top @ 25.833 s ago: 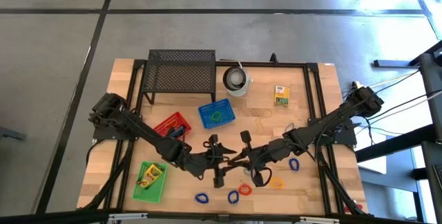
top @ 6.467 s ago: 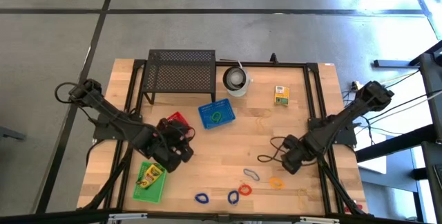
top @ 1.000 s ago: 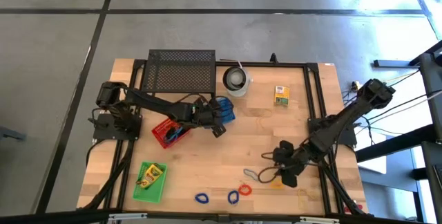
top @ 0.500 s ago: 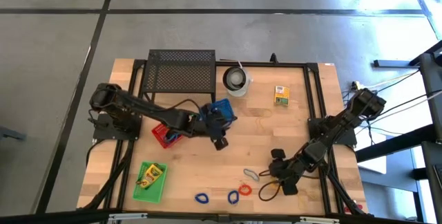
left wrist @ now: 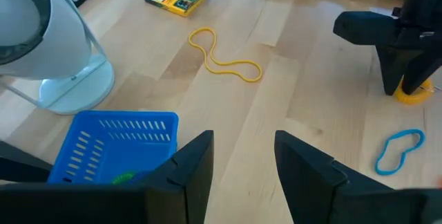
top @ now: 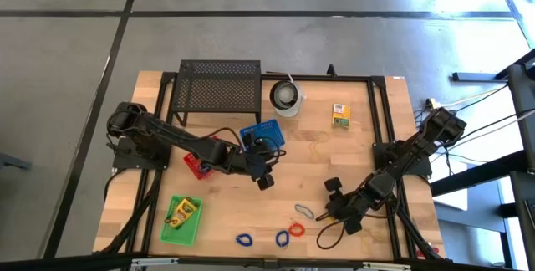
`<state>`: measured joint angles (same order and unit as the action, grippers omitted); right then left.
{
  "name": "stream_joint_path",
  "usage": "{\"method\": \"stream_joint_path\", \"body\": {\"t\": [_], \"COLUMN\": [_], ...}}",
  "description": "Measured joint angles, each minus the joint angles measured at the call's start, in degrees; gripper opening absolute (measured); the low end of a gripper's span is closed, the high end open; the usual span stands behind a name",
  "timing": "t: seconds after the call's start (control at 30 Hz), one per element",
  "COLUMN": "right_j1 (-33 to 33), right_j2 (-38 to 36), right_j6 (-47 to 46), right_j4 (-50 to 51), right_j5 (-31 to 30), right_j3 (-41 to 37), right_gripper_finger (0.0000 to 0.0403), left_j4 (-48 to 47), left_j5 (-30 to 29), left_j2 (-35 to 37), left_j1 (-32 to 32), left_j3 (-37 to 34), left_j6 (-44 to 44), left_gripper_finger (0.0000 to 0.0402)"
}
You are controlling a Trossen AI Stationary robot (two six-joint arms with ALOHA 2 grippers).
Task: Pick & Place Office Desk Supplies
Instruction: Put the yellow spring keychain into the blue bin
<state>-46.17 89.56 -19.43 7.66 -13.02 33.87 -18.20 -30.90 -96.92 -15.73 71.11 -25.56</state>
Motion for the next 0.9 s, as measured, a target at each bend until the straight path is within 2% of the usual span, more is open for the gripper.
{"method": "stream_joint_path", "body": {"t": [0.4, 0.63, 0.77, 0.9], "right_j1": [0.02, 0.11, 0.49, 1.87], "right_j2": [-0.06, -1.45, -4.32, -7.09], "right_j6": [-0.93, -0.81, 2.34, 8.1], "right_j4": [1.25, 1.93, 1.69, 1.65], "right_j5": [0.0, -0.64, -5.81, -15.75], "right_j3": [-0.02, 0.29, 2.15, 4.6], "right_gripper_finger": [0.0014, 0.001, 0.001, 0.0011], "left_j4": [0.17, 1.82, 2.54, 4.03], "left_j5": [-1.2, -1.68, -2.8, -3.21], "left_j2": [-0.02, 0.66, 1.93, 2.29], "left_j1": [-0.23, -1.25, -2.3, -3.66], "left_j3": [0.0, 0.0, 0.0, 0.0], "left_j6": [-0.22, -0.23, -0.22, 0.65], "left_gripper_finger": [0.0148, 0.0148, 0.0148, 0.0148]}}
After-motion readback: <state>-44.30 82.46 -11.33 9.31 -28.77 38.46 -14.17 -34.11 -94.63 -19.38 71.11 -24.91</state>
